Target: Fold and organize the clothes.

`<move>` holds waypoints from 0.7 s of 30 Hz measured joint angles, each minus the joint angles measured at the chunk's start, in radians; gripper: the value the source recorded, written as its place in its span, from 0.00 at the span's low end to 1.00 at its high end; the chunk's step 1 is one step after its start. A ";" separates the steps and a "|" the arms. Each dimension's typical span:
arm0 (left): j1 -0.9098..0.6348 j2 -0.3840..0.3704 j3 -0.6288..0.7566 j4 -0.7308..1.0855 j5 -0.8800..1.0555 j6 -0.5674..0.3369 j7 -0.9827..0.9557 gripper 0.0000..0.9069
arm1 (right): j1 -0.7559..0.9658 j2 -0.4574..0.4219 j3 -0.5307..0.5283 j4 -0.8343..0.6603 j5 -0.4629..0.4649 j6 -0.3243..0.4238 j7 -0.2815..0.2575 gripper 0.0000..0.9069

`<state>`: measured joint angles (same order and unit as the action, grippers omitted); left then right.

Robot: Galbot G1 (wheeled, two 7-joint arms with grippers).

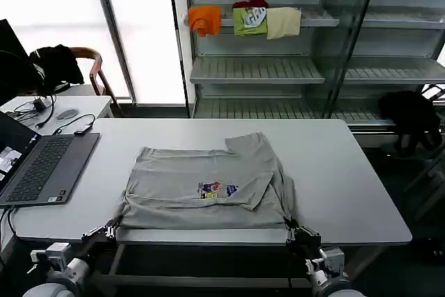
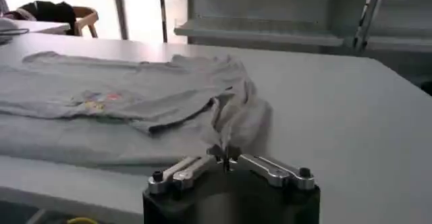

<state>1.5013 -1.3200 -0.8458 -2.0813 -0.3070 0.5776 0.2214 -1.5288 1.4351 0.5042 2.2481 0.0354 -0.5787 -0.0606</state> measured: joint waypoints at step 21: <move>-0.221 0.029 -0.002 0.057 -0.025 0.003 -0.042 1.00 | 0.358 0.075 -0.023 -0.189 0.016 -0.008 0.032 1.00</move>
<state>1.2805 -1.2905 -0.8474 -2.0240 -0.3324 0.5805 0.1789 -1.1707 1.5104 0.4810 2.0592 0.0517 -0.5871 -0.0282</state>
